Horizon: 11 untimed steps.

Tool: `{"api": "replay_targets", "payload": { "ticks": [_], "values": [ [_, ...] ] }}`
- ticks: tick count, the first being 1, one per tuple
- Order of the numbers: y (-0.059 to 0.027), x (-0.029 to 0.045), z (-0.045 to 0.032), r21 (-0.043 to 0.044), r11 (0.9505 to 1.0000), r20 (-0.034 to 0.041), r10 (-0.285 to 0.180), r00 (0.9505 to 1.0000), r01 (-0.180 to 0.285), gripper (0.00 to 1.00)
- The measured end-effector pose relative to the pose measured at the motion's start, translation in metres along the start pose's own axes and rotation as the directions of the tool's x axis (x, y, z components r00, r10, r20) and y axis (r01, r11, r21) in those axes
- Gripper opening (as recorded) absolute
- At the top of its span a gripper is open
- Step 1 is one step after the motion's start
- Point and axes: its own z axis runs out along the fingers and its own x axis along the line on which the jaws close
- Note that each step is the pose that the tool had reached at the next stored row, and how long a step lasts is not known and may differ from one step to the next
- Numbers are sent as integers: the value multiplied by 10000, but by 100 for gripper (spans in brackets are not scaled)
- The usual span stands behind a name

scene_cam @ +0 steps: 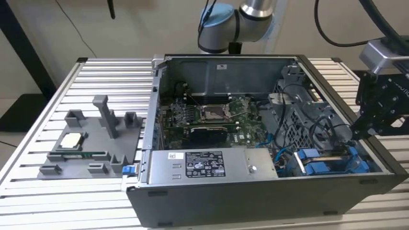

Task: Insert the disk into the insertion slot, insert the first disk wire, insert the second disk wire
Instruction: 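Insert the second disk wire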

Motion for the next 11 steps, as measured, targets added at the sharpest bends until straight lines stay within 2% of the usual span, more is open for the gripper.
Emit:
{"api": "replay_targets", "payload": {
  "ticks": [5, 7, 8, 9, 11],
  "values": [
    [0, 7, 28, -186, 9997, -11, 171, 9999, -171, 25],
    [0, 15, 38, -222, 9995, 9, 233, 9997, -233, 25],
    [-1, 21, 43, -226, 9994, 32, 253, 9997, -252, 17],
    [-1, 28, 47, -230, 9994, 69, 272, 9996, -270, 17],
    [-2, 34, 44, -244, 9993, 220, 291, 9993, -286, 17]
  ]
}}
